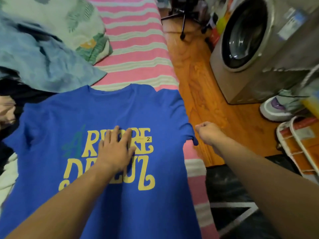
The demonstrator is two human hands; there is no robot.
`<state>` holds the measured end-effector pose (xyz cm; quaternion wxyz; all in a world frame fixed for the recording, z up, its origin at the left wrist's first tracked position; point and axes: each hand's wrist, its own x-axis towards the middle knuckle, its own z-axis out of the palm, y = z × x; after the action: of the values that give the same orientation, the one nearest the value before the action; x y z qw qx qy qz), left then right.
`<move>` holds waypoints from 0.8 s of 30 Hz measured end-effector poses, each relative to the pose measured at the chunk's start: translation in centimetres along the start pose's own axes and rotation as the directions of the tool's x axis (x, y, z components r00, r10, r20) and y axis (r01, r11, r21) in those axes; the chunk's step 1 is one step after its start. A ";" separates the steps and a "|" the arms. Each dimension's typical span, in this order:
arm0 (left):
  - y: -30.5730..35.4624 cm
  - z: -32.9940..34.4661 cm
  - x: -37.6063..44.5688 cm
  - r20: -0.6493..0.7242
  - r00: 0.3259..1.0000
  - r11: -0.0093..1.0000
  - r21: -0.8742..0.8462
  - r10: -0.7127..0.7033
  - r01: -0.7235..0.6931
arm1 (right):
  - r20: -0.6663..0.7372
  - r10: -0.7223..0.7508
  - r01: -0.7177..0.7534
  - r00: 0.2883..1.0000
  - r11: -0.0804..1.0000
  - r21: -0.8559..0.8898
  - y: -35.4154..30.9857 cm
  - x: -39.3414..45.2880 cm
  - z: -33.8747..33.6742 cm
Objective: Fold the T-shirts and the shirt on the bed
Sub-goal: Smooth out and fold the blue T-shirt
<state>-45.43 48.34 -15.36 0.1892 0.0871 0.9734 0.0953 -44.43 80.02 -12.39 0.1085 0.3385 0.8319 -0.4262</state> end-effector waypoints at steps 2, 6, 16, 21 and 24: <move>1.7 0.4 2.4 0.067 0.995 0.996 -0.047 -0.071 0.074 | 0.061 0.026 -0.030 0.998 0.997 0.067 0.6 3.2 0.5; 3.2 3.1 3.9 0.151 0.979 0.991 0.001 -0.135 0.136 | 0.158 0.196 -0.228 0.968 0.949 0.219 1.9 7.1 2.1; 3.0 3.6 4.9 0.220 0.960 0.985 0.021 -0.173 0.172 | 0.474 0.286 -0.525 0.833 0.680 0.512 2.7 9.5 2.9; 2.9 3.6 5.1 0.242 0.957 0.987 0.012 -0.160 0.162 | -0.158 0.132 -0.026 0.979 0.841 0.540 3.4 8.1 -0.7; 2.9 3.3 5.0 0.255 0.955 0.988 -0.005 -0.149 0.155 | -0.445 -0.090 0.243 0.891 0.923 0.299 2.7 5.1 -1.3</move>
<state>-48.33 52.64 -19.54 0.3200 0.0211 0.9438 0.0805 -46.35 84.49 -15.69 -0.1730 0.3627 0.7735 -0.4902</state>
